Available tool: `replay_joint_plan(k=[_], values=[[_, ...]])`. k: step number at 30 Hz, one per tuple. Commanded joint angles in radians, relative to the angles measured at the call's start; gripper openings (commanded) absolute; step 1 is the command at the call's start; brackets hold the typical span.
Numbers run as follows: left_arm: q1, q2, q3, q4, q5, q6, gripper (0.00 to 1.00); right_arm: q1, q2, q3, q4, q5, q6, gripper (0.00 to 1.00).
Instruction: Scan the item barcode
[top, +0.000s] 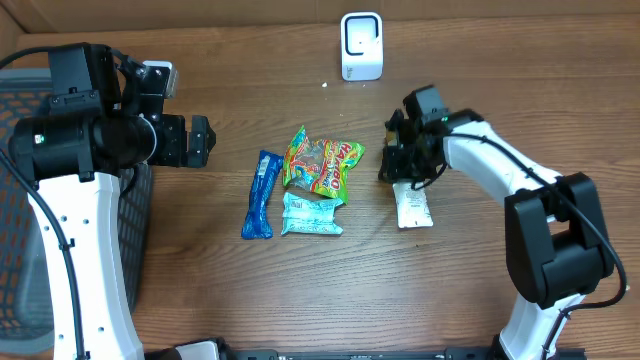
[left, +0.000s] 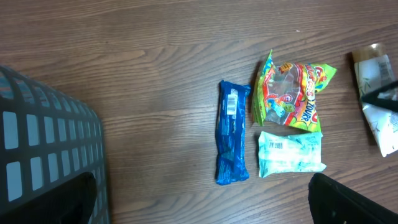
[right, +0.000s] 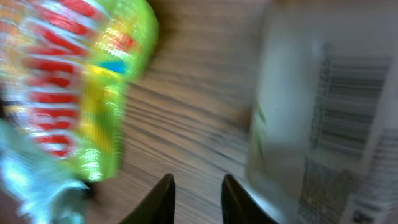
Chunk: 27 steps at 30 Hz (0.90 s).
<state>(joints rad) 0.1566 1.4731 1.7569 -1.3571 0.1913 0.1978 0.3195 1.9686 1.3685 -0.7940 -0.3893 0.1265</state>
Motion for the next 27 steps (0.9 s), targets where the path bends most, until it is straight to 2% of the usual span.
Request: replay_joint_plan(k=[1, 2, 4, 8, 14, 20, 27], values=[[0.0, -0.001, 0.006, 0.001, 0.008, 0.005, 1.0, -0.021, -0.105, 0.139, -0.024, -0.111, 0.002, 0.42], [0.0, -0.001, 0.006, 0.0, 0.008, 0.005, 1.0, -0.029, -0.125, 0.169, -0.048, -0.11, 0.005, 0.5], [0.0, -0.001, 0.006, 0.0, 0.008, 0.005, 1.0, -0.055, -0.153, 0.228, -0.112, -0.102, 0.005, 0.58], [0.0, -0.001, 0.006, 0.001, 0.008, 0.005, 1.0, -0.147, -0.173, 0.298, -0.238, -0.103, -0.007, 0.64], [0.0, -0.001, 0.006, 0.001, 0.008, 0.005, 1.0, -0.264, -0.166, 0.23, -0.301, -0.106, -0.172, 0.72], [0.0, -0.001, 0.006, 0.0, 0.008, 0.005, 1.0, -0.276, -0.165, 0.082, -0.222, -0.111, -0.282, 0.76], [0.0, -0.001, 0.006, 0.001, 0.008, 0.005, 1.0, -0.275, -0.134, -0.099, 0.009, -0.114, -0.285, 0.72]])
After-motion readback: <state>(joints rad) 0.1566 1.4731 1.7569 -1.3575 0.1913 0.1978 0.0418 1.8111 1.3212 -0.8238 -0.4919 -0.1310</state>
